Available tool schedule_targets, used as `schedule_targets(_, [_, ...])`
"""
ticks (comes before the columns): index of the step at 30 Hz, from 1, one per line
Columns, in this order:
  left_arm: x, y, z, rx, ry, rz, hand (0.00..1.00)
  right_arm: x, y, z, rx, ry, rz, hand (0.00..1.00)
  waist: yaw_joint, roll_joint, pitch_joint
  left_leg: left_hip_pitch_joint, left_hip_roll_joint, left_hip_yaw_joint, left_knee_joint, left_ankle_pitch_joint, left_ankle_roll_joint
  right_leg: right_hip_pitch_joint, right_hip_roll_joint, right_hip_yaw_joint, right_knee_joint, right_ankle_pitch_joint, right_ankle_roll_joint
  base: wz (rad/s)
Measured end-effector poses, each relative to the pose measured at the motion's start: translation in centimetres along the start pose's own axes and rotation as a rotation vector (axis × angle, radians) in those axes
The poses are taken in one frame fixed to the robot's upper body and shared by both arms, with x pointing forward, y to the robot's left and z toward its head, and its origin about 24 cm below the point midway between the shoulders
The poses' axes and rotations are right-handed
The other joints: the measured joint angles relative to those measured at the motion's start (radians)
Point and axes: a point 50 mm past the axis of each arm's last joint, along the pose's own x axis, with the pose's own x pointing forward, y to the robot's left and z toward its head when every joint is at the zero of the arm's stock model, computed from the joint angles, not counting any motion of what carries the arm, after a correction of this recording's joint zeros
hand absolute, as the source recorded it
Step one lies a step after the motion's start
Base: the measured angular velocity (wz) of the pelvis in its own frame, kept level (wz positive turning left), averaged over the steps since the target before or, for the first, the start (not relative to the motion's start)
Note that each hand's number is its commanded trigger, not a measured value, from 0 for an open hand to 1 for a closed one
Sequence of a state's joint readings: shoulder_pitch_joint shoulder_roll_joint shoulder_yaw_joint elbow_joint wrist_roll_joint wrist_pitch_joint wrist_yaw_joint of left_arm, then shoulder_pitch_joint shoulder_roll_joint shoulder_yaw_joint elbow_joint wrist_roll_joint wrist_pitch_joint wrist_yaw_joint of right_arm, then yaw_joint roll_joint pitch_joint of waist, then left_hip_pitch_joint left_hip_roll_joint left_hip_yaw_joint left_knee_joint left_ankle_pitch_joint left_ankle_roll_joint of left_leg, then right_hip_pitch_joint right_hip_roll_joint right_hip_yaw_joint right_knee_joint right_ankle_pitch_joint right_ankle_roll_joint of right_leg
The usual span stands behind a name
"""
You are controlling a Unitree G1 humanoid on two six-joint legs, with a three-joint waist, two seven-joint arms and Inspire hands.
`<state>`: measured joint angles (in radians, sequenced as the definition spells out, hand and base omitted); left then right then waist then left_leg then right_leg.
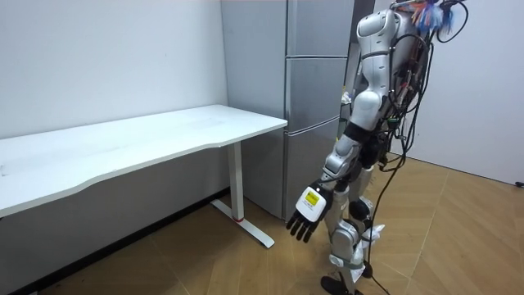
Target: Put the bottle in the upper fridge
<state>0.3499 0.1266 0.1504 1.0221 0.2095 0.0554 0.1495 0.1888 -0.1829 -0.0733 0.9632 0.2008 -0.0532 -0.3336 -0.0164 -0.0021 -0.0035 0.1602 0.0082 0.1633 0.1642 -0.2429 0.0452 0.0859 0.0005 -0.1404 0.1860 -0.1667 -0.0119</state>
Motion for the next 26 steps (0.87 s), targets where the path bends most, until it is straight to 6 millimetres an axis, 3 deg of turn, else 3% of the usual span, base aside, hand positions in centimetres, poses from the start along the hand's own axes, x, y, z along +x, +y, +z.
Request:
schedule_targets(10, [0.0,-0.8,1.0,0.055,-0.048,-0.034,0.00,-0.9,3.1,-0.3,-0.110,-0.037,0.221,0.00,0.023,0.007,0.0007,-0.007,-0.002,-0.019,0.003,0.000,0.000,0.004,-0.002,-0.014,-0.001,0.000,0.000,0.04])
schedule_targets(17, [0.1,-1.0,1.3,0.072,-0.059,-0.034,0.00,-1.1,3.7,-0.6,-0.143,-0.027,0.278,0.00,0.026,0.007,0.0015,-0.014,-0.005,-0.033,0.004,0.000,0.000,0.005,-0.012,-0.032,-0.002,-0.005,0.001,0.06])
schedule_targets(26, [-0.1,-1.9,1.1,0.071,-0.043,-0.058,0.00,-1.3,3.2,-3.5,-0.120,0.122,0.302,0.00,0.024,0.007,0.0026,-0.014,-0.005,-0.039,0.003,-0.001,0.000,0.014,-0.012,-0.045,-0.018,-0.005,0.003,0.02])
